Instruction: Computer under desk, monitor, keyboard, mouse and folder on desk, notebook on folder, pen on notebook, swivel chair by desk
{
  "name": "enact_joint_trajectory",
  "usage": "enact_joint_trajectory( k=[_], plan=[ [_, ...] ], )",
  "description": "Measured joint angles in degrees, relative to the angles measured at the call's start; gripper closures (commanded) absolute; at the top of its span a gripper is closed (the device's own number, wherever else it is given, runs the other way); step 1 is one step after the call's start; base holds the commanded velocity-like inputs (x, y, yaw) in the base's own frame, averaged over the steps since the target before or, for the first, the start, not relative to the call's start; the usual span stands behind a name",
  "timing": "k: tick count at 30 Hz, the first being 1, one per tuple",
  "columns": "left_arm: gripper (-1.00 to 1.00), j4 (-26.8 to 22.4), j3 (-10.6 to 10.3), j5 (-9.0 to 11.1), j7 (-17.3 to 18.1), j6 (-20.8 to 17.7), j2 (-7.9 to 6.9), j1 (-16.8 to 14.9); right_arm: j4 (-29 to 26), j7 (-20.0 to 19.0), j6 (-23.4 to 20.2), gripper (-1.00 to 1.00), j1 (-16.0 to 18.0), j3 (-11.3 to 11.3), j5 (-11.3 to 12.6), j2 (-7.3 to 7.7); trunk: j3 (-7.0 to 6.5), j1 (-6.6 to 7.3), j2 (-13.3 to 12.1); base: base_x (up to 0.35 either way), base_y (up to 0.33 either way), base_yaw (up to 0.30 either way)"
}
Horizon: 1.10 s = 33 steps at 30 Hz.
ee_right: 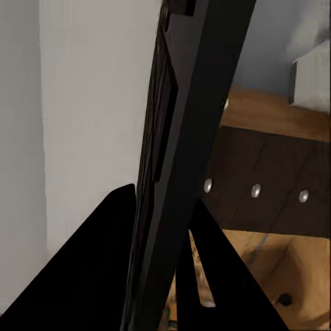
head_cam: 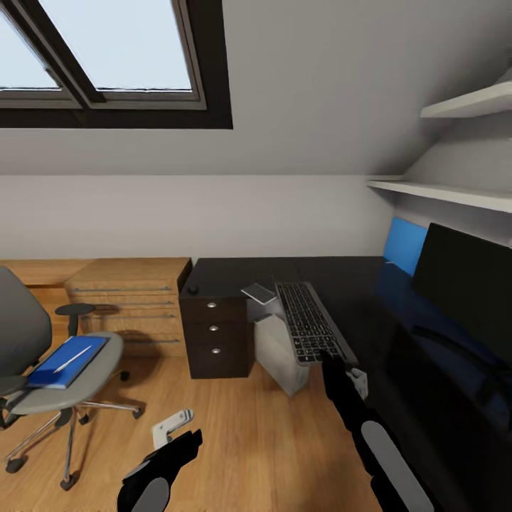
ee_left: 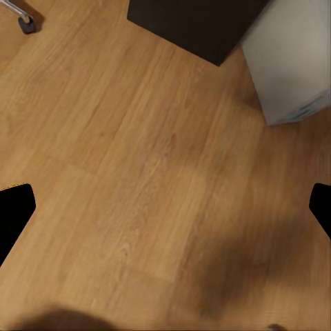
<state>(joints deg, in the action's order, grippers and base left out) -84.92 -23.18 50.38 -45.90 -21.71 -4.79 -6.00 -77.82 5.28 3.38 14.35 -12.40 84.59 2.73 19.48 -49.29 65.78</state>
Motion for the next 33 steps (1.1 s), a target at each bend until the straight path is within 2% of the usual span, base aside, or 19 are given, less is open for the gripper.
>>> enact_joint_trajectory(
  k=[2,6,7,8,15,27,33],
  plan=[
    [-1.0,0.01,-0.03,-0.18,-0.21,0.07,0.0,0.0,0.63,0.15,-0.09,1.0,0.05,0.02,-0.11,0.04,0.0,0.0,0.0,-0.075,-0.297,0.0],
    [-1.0,0.02,-0.09,-0.08,-0.2,4.89,-0.06,0.0,1.55,0.25,-2.01,1.0,0.09,0.15,-0.07,0.1,0.0,0.0,0.0,-0.076,-0.3,0.0],
    [-1.0,0.02,-0.09,-0.06,-0.13,6.26,-0.08,0.0,3.17,0.26,-2.69,1.0,0.19,0.22,0.03,0.11,0.0,0.0,0.0,-0.077,-0.301,0.0],
    [-1.0,0.02,-0.09,-0.05,-0.14,6.55,-0.08,0.0,3.7,0.26,-2.84,1.0,0.26,0.28,-0.08,0.13,0.0,0.0,0.0,-0.077,-0.302,0.0],
    [-1.0,0.1,-0.1,0.04,-0.17,6.97,-0.16,0.0,4.72,0.31,-3.06,1.0,0.37,2.07,0.0,0.12,-0.01,0.01,0.01,-0.036,-0.306,0.0],
    [-1.0,0.11,-0.1,0.1,-0.09,6.97,-0.18,0.0,4.89,0.27,-3.07,1.0,0.38,2.22,0.03,0.07,-0.01,0.01,0.01,-0.007,-0.311,0.0],
    [-1.0,0.11,-0.05,0.13,-0.02,6.96,-0.17,0.0,5.06,0.24,-3.07,1.0,0.37,2.22,0.02,-0.02,-0.01,-0.01,0.0,-0.165,-0.262,0.0]
  ],
)
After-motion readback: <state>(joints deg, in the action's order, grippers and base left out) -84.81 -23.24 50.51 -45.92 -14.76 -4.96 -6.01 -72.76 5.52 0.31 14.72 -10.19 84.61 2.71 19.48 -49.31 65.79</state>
